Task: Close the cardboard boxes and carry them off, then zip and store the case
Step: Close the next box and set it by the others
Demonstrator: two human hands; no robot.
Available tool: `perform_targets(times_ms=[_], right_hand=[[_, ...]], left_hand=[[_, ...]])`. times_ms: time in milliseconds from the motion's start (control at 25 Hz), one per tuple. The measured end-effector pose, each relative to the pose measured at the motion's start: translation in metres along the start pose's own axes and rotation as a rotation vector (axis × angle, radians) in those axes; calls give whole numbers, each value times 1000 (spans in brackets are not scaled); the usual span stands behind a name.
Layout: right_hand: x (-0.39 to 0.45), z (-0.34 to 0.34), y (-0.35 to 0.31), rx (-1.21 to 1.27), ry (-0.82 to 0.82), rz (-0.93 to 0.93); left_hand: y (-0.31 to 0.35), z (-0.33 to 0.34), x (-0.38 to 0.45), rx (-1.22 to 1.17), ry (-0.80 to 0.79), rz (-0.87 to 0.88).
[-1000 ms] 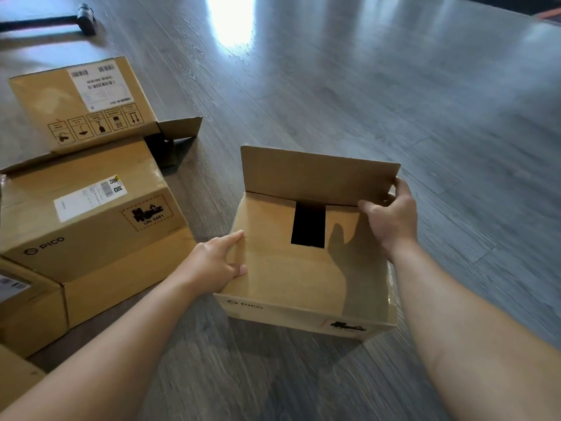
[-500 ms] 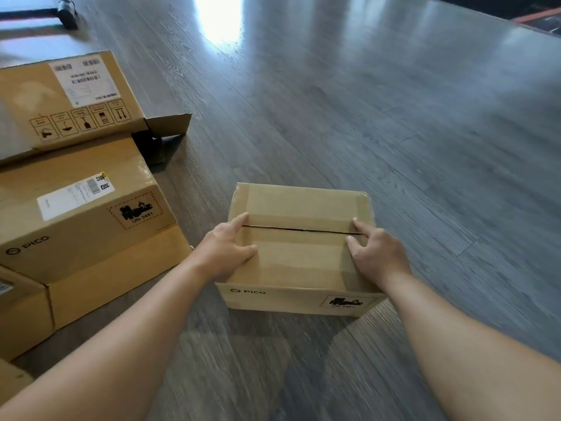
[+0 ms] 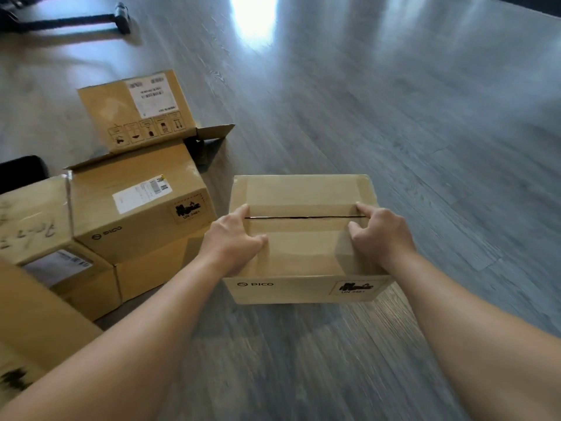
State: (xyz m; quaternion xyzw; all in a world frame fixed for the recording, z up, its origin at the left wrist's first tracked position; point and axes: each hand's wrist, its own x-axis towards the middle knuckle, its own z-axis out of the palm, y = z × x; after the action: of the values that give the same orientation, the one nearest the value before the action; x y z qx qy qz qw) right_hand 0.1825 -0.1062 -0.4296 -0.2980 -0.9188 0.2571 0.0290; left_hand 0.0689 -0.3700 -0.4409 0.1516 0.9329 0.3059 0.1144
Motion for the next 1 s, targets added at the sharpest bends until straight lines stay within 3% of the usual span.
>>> perform_targets(times_ms=[280, 560, 800, 1000], right_hand=[[-63, -137, -153, 35, -164, -153], [-178, -265, -329, -24, -387, -461], [-311, -307, -467, -42, -564, -773], [-465, -299, -557, -135, -634, -1042]], left_hand=[[52, -203, -90, -49, 97, -165], [113, -415, -281, -68, 285, -469], [118, -530, -478, -132, 498, -726], [92, -585, -653, -167, 688, -872]])
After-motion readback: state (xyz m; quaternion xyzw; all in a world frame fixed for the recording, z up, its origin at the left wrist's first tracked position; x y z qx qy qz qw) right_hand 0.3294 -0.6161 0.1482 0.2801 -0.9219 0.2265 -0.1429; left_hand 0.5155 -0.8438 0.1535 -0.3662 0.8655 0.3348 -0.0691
